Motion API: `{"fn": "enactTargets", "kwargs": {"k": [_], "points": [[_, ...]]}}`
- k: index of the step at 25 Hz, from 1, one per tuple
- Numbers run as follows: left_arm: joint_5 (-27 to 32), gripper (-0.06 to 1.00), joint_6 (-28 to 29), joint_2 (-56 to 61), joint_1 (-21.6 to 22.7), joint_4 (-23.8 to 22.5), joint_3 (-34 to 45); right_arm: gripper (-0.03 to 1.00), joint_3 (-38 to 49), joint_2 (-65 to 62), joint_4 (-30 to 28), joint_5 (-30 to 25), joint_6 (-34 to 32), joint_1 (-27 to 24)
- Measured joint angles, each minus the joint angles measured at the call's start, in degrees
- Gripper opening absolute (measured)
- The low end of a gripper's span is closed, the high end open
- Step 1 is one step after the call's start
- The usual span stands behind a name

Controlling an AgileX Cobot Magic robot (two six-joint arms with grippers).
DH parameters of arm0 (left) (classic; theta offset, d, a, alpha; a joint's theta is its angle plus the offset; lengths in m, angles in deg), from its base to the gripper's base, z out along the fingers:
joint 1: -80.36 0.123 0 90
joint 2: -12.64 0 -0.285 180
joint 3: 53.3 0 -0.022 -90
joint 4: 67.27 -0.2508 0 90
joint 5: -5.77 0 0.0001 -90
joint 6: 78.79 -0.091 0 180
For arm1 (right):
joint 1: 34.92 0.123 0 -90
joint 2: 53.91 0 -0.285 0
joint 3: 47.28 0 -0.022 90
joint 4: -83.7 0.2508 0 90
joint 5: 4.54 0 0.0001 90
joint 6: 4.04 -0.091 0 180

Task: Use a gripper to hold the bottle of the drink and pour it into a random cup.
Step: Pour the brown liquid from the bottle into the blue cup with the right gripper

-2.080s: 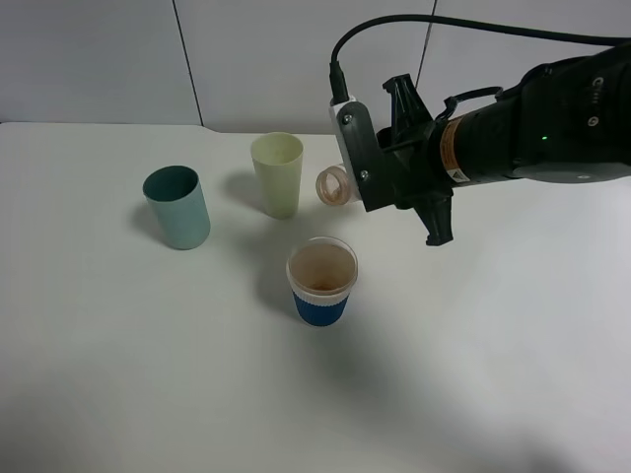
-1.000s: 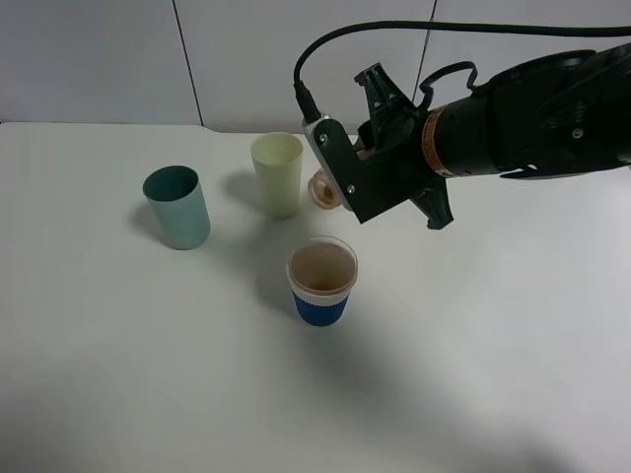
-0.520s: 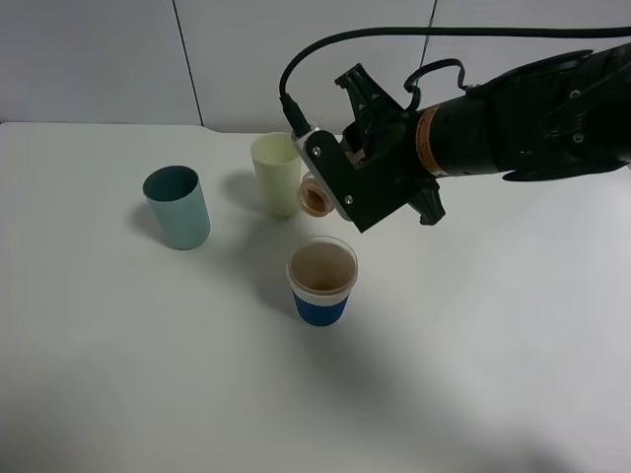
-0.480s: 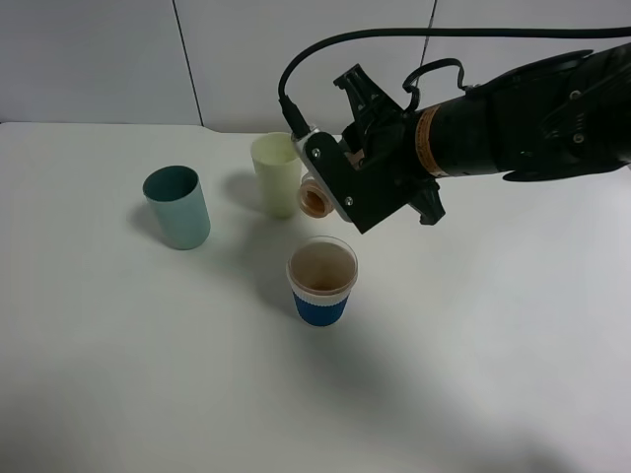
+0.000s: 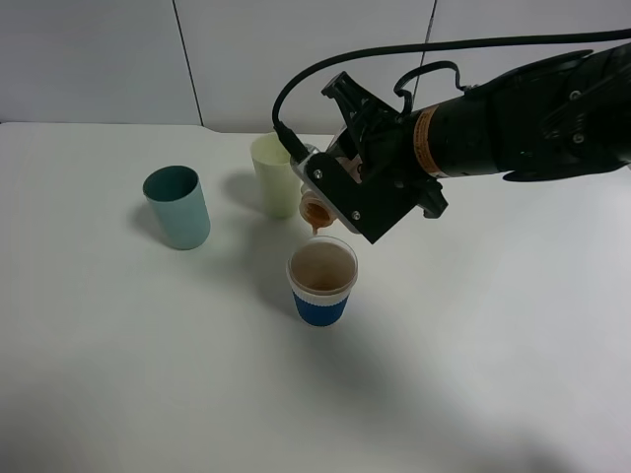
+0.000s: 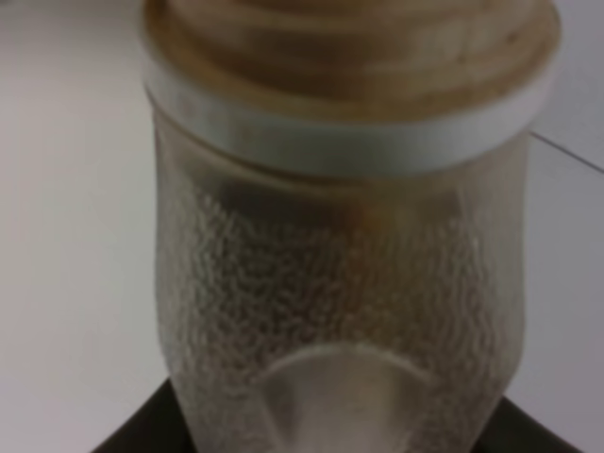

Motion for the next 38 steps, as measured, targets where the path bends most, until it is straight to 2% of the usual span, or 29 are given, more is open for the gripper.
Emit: {"fn": "enactTargets", "kwargs": {"k": [14,38], "points": [[0.0,0.93,0.0,0.0,0.0,0.0,0.0,0.36,0.0,0.0,-1.5,0.2,5.6,0.0],[0.0,0.93,0.0,0.0,0.0,0.0,0.0,0.36,0.0,0.0,-2.8,-1.8,7.7,0.0]]}}
